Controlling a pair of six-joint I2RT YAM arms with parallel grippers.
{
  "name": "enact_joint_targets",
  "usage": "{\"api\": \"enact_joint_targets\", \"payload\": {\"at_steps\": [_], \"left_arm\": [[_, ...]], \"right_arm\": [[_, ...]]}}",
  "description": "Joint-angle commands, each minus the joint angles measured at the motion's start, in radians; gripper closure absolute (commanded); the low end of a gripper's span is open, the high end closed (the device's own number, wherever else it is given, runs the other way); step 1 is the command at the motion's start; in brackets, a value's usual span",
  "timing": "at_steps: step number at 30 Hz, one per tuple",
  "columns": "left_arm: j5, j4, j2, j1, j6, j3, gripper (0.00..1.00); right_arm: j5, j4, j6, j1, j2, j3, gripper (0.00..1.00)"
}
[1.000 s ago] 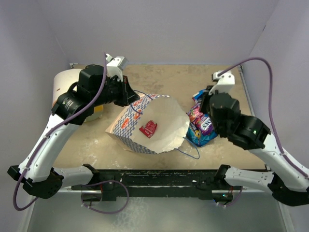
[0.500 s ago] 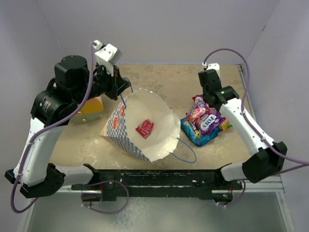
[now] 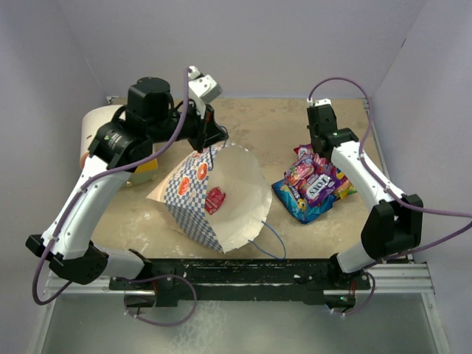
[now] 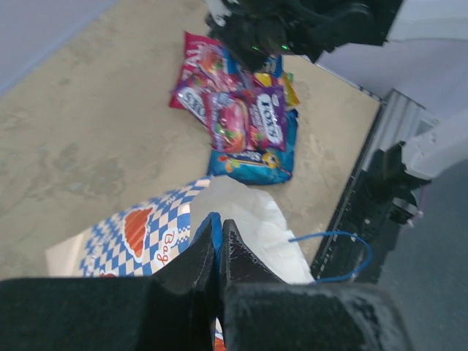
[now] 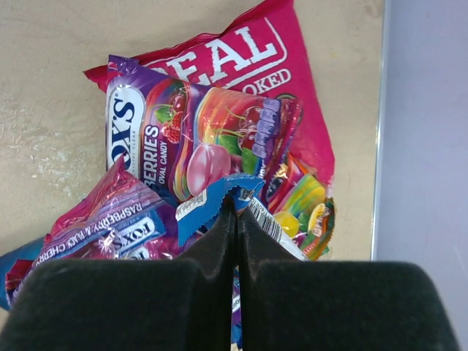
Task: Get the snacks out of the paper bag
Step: Place the snack at the center of the board, then take out the snack from the paper bag.
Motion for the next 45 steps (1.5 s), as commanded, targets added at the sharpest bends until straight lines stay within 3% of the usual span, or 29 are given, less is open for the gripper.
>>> {"api": "enact_joint_targets", "payload": {"at_steps": [1, 11, 21, 24, 31, 40, 45], "left_arm": [[0.207, 0.176, -0.045, -0.002, -0.095, -0.100, 1.00], [0.221, 0.182, -0.157, -0.006, -0.208, -0.293, 1.00], [0.137, 0.058, -0.196, -0.005, -0.215, -0.281, 1.00], [0.130, 0.037, -0.219, -0.006, -0.239, -0.297, 1.00], [0.112, 0.003, -0.296, -0.006, -0.315, -0.365, 1.00], [-0.099, -0.066, -0.345, -0.006, -0.388, -0.362, 1.00], [-0.141, -0.057, -0.339, -0.006, -0.426, -0.354, 1.00]], "right_arm": [[-0.025, 0.089, -0.022, -0.016, 0.026, -0.015, 1.00], [-0.055, 0.093, 0.052, -0.032, 0.096, -0.017, 0.95], [-0.103, 0.005, 0.081, -0.032, 0.011, -0.021, 0.56], [-0.172, -0.036, 0.069, -0.032, -0.068, -0.019, 0.49], [-0.563, 0.003, -0.007, -0.006, -0.318, -0.124, 0.42], [-0.814, 0.106, -0.068, 0.315, -0.597, -0.333, 0.41], [-0.961, 0.164, -0.225, 0.472, -0.769, -0.415, 0.41]]}}
